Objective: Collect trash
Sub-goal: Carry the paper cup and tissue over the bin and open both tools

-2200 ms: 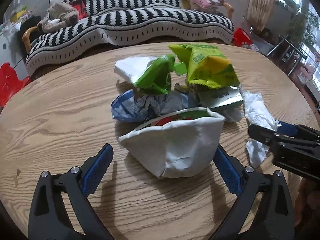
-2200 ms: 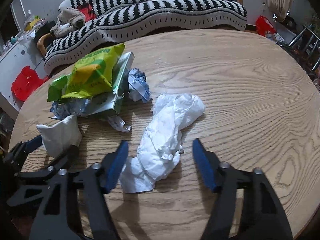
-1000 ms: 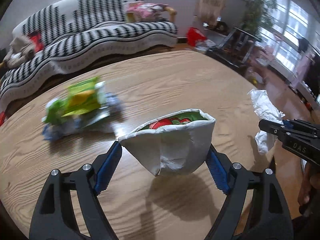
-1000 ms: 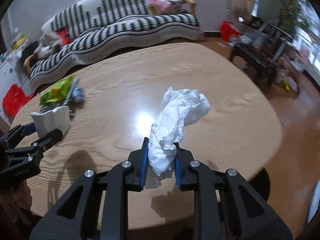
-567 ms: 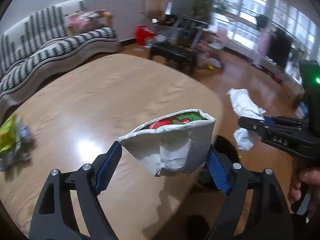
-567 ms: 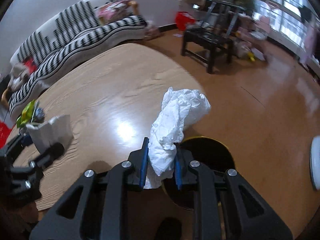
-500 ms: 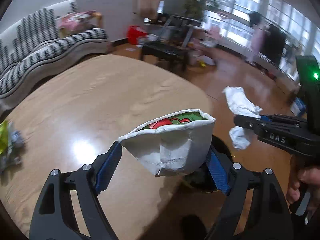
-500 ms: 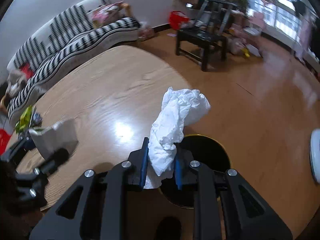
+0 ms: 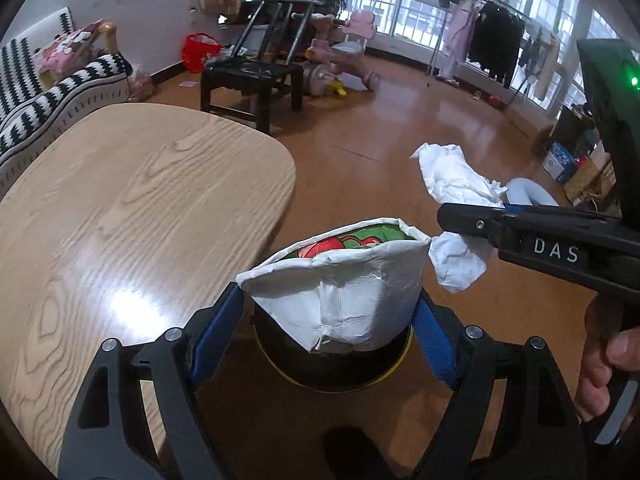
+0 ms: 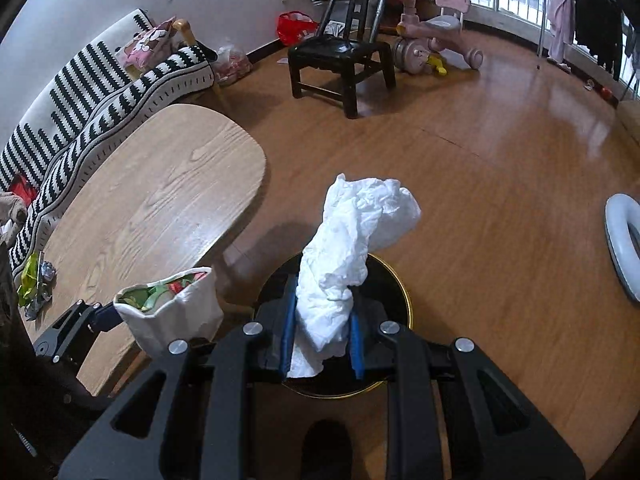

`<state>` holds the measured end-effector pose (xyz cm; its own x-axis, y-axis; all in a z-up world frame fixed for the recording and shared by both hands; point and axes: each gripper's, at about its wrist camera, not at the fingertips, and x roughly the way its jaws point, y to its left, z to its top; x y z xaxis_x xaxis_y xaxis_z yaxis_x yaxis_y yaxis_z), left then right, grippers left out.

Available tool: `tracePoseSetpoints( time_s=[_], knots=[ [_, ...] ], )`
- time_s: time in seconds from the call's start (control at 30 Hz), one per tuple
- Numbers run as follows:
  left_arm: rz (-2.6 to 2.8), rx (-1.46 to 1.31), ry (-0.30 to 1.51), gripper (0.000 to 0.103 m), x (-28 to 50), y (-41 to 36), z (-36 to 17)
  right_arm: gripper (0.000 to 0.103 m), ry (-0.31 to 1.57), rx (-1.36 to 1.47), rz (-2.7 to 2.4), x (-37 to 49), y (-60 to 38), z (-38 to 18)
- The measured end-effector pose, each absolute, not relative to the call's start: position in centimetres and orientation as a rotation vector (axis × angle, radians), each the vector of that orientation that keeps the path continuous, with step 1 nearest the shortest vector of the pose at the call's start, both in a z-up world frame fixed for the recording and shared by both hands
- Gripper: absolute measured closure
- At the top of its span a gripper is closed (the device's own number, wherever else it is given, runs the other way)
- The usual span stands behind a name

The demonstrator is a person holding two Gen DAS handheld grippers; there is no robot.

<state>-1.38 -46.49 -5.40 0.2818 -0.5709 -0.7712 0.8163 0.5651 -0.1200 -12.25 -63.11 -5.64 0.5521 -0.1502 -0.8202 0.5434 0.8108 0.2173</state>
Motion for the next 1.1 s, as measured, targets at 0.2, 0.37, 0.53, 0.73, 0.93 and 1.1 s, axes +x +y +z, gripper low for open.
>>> tracePoseSetpoints(
  time_s=[0.2,0.37,0.53,0.73,0.93,1.1],
  knots=[
    [-0.947,0.330,0.881,0.023,-1.3,-46.8,-5.7,0.080,0.903,0.479,-0.435,-12.0,-63.1,-5.7],
    [-0.951,0.332,0.884,0.023,-1.1,-47.1,-5.7,0.080,0.903,0.480,-0.433,-11.9,-63.1,-5.8],
    [-0.962,0.334,0.888,0.023,-1.0,-47.3,-5.9,0.080,0.906,0.478,-0.434,-11.9,-63.1,-5.8],
    [-0.974,0.339,0.904,0.021,-1.1,-47.7,-6.2,0.070,0.915,0.464,-0.452,-11.8,-63.2,-5.8],
    [-0.972,0.354,0.912,0.014,-0.9,-47.8,-6.4,0.052,0.893,0.459,-0.465,-12.1,-63.1,-5.6],
    [-0.963,0.345,0.913,0.013,-0.9,-47.7,-6.3,0.049,0.889,0.458,-0.469,-12.2,-63.2,-5.6]
  ],
)
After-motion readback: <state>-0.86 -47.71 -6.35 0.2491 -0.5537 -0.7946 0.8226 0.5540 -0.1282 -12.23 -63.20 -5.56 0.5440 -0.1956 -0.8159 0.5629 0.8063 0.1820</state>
